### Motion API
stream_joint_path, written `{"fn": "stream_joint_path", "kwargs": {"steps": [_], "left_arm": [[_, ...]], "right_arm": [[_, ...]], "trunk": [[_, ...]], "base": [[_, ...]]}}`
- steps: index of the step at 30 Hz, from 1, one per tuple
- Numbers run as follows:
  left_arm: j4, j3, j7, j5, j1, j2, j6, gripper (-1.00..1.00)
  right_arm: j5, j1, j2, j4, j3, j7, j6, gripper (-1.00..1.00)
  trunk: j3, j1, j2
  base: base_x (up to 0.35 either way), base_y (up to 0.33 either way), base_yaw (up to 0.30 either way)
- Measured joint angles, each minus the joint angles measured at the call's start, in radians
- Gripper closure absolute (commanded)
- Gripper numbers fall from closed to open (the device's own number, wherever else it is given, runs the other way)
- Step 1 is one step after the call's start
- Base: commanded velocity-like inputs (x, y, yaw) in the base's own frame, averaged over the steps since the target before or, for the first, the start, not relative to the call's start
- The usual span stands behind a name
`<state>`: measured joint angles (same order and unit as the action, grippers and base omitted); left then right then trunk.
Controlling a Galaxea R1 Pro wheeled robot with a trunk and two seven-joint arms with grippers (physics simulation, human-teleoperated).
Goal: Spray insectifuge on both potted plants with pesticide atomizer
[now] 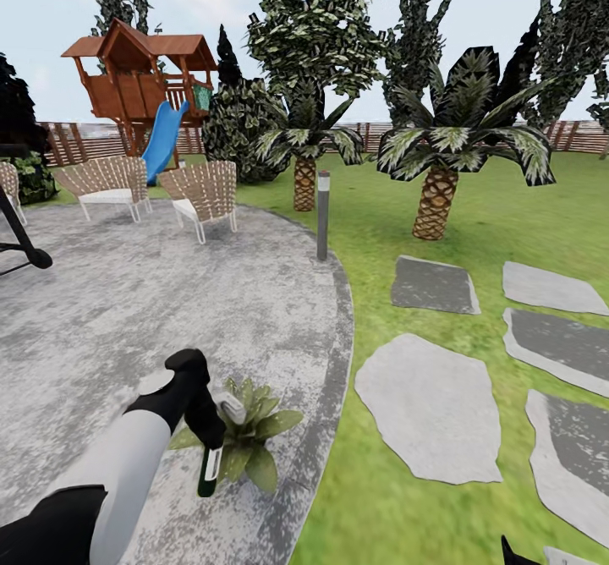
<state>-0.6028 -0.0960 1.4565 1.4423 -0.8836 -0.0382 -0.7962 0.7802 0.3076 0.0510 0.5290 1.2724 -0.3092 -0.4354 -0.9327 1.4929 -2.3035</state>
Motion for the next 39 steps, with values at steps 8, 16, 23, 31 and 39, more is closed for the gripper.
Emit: {"fn": "stream_joint_path", "kwargs": {"steps": [8,16,23,31,39], "left_arm": [[0.001,-0.001,0.0,-0.003,0.014,0.002,0.0,1.0],[0.0,-0.001,0.0,-0.003,0.015,0.002,0.0,1.0],[-0.001,-0.001,0.002,-0.002,0.015,0.002,0.0,1.0],[-0.001,-0.001,0.001,-0.002,0.015,0.001,0.0,1.0],[-0.001,-0.001,0.001,0.0,0.014,0.001,0.0,1.0]], "right_arm": [[0.0,0.001,0.0,0.0,0.0,0.0,0.0,-1.0],[0.0,0.001,0.0,0.001,-0.001,0.0,0.0,-1.0],[0.0,0.001,0.0,-0.001,-0.002,0.0,0.0,-1.0],[0.0,0.0,0.0,0.0,-0.002,0.0,0.0,-1.0],[0.0,0.0,0.0,0.0,-0.002,-0.001,0.0,-1.0]], "trunk": [[0.0,0.0,0.0],[0.0,0.0,0.0],[0.0,0.0,0.0],[0.0,0.0,0.0],[0.0,0.0,0.0]], "base": [[0.01,-0.018,0.0],[0.109,-0.222,0.126],[0.081,-0.259,0.273],[-0.046,-0.264,0.138],[-0.157,-0.182,0.003]]}}
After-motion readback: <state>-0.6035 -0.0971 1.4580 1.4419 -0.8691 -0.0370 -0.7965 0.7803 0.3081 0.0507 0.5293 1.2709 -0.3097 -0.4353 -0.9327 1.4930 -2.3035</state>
